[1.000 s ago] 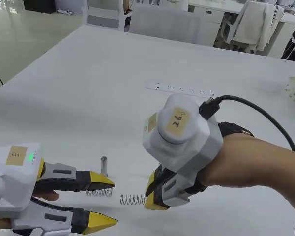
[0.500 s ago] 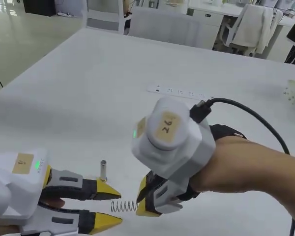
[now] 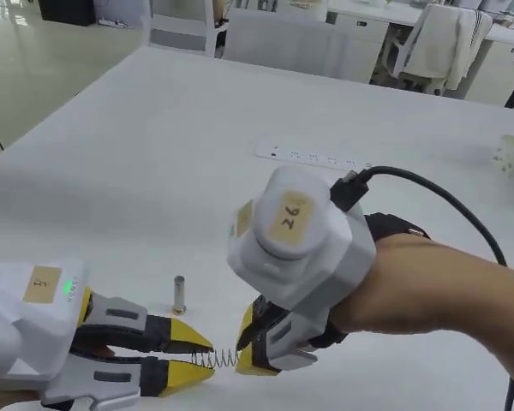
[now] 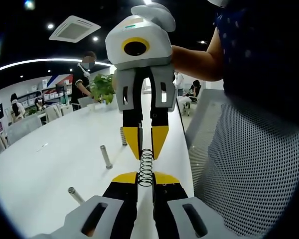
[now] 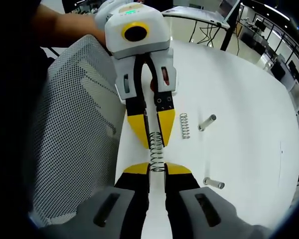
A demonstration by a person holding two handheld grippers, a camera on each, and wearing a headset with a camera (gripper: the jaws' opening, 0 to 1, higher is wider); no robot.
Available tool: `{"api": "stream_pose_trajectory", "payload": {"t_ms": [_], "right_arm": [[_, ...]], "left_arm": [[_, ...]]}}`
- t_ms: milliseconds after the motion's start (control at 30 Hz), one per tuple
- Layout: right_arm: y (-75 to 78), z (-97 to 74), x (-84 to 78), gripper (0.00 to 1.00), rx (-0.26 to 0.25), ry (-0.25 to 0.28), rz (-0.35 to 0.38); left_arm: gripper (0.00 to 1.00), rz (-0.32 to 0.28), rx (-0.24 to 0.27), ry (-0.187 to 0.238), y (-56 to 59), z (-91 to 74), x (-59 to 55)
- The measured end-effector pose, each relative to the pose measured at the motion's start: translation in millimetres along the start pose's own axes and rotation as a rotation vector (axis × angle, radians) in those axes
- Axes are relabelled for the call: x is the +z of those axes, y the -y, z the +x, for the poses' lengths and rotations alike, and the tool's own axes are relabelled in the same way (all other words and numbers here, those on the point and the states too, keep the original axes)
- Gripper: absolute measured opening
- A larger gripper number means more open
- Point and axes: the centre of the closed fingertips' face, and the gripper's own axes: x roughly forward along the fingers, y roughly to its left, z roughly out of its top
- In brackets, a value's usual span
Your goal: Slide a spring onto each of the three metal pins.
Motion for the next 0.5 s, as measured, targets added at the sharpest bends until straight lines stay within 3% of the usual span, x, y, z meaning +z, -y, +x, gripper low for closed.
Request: {"api": "stream_pose_trajectory", "payload": {"t_ms": [500], "right_arm": [[-2.5,7.2,-6.8,0.11,0.021,0.012,0.01]], "left_arm": [[0.02,0.003,0.0,0.014,0.1,-3.3,6.9]]}}
